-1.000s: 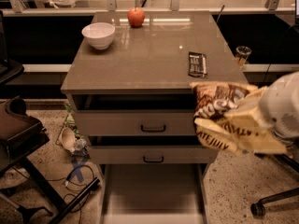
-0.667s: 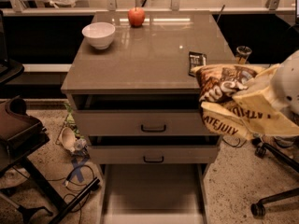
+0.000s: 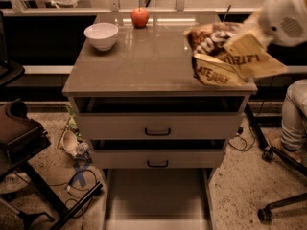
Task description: Pick brown chip bag from bottom drawer and place on counter
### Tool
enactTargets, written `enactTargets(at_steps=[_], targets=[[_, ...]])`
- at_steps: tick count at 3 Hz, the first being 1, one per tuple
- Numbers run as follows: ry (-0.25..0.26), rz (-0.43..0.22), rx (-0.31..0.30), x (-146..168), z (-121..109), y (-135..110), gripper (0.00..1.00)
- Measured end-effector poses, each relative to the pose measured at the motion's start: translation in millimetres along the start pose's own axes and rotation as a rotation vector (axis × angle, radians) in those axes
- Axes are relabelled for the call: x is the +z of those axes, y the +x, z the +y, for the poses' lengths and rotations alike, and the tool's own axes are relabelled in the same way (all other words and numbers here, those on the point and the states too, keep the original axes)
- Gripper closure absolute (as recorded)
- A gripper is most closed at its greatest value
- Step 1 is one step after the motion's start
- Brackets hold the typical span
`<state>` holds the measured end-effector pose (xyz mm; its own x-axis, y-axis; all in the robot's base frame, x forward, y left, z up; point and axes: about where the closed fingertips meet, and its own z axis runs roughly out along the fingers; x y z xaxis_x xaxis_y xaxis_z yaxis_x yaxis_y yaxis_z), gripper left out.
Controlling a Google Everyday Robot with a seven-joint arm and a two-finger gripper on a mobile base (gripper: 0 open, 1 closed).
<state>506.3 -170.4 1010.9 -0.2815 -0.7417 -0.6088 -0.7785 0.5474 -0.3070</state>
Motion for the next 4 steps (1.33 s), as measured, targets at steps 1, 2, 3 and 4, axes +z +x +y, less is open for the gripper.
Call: enactTargets(at_steps=[1, 2, 3, 4], targets=[[-0.027, -0.056, -0.033, 32.5, -42.7, -31.3, 1.0], [-0.061, -0.101, -0.062, 59.2, -60.1, -41.6, 1.0], [-0.144, -0.159, -0.084, 107.8, -61.6, -38.5, 1.0], [-0.201, -0.194, -0.096, 137.8, -56.3, -38.5, 1.0]])
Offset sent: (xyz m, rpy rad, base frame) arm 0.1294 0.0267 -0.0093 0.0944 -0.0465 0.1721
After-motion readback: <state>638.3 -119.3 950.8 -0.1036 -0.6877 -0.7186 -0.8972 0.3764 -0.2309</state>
